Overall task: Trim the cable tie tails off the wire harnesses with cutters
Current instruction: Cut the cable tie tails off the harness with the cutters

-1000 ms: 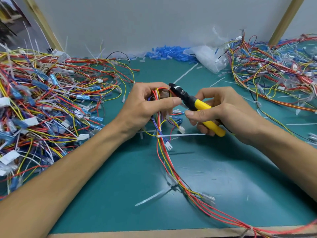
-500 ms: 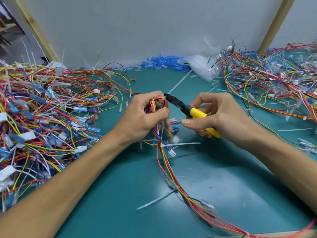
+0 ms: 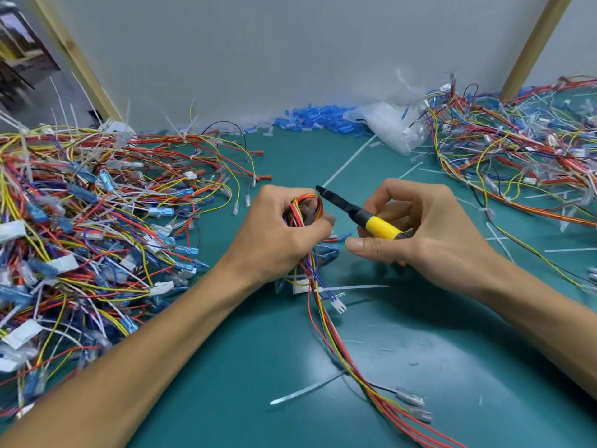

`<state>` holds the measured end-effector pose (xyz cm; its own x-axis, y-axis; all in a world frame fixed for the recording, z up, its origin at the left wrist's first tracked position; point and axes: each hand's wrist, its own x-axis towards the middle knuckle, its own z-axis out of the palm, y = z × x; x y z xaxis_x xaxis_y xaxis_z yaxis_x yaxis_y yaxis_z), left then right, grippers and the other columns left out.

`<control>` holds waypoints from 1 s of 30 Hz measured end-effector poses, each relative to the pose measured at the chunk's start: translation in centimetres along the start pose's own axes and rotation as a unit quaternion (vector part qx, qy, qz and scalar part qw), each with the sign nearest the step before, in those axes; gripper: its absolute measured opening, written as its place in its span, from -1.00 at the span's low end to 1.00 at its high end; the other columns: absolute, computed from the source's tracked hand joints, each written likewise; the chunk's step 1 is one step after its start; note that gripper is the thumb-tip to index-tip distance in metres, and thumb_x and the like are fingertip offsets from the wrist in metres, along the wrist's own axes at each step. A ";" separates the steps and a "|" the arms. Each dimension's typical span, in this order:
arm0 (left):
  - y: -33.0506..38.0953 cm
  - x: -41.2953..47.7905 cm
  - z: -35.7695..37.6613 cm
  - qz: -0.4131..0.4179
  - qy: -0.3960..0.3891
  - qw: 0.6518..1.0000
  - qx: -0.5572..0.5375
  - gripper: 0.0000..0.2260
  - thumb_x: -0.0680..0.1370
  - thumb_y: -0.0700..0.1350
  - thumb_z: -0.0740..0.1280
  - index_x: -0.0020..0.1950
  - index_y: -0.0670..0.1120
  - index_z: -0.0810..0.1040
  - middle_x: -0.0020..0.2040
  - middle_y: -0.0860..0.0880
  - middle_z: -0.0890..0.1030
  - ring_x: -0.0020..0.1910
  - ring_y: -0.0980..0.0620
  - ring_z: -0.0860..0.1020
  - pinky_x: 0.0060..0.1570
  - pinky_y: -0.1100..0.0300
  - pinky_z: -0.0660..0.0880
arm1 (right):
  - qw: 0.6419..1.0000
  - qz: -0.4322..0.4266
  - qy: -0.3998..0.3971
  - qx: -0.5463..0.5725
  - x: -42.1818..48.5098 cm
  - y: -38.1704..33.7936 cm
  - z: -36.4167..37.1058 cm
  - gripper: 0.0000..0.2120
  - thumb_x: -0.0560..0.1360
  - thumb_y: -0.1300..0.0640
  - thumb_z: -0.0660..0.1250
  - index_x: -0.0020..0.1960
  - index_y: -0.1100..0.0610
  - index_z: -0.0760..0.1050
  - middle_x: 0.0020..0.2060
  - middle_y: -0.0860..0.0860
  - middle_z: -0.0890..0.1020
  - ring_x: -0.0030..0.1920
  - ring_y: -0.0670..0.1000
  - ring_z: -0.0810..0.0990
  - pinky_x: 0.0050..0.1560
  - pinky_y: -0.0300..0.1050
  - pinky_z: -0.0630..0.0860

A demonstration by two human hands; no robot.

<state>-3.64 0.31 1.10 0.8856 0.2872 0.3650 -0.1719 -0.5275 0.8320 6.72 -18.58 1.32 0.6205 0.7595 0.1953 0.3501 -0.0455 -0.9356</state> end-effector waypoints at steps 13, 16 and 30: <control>-0.2 -0.5 0.4 -0.072 -0.078 0.982 -0.154 -0.60 0.48 -0.23 0.38 -0.43 -0.25 0.23 -0.51 -0.05 0.20 -0.52 0.05 0.14 -0.50 0.25 0.15 | 0.984 -0.102 0.026 -0.142 0.1 0.5 -0.2 -0.67 0.38 0.04 0.65 -0.06 0.06 0.52 -0.29 0.04 0.65 -0.33 0.18 0.57 -0.30 0.16 0.57; -0.6 -0.6 0.5 -0.089 -0.105 0.975 -0.175 -0.65 0.45 -0.25 0.37 -0.45 -0.15 0.29 -0.53 0.03 0.24 -0.52 0.07 0.15 -0.45 0.22 0.10 | 0.974 -0.106 -0.012 -0.202 0.1 0.5 -0.2 -0.75 0.44 0.05 0.58 -0.05 0.04 0.52 -0.31 0.04 0.56 -0.31 0.18 0.49 -0.28 0.15 0.52; 0.7 -0.9 1.0 -0.152 -0.152 0.929 -0.300 -0.66 0.43 -0.34 0.28 -0.42 -0.06 0.23 -0.57 0.04 0.16 -0.62 0.11 0.10 -0.43 -0.05 -0.02 | 0.970 0.112 -0.205 -0.063 -0.2 -1.0 0.0 -0.58 0.52 -0.09 0.41 -0.24 0.15 0.28 -0.42 -0.01 0.24 -0.44 0.00 0.19 -0.46 -0.13 0.18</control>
<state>-4.13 -1.14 0.88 0.9980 0.0620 0.0148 -0.0215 0.1084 0.9939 6.26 -18.73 2.21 0.3679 0.9149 -0.1663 0.3371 -0.2979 -0.8931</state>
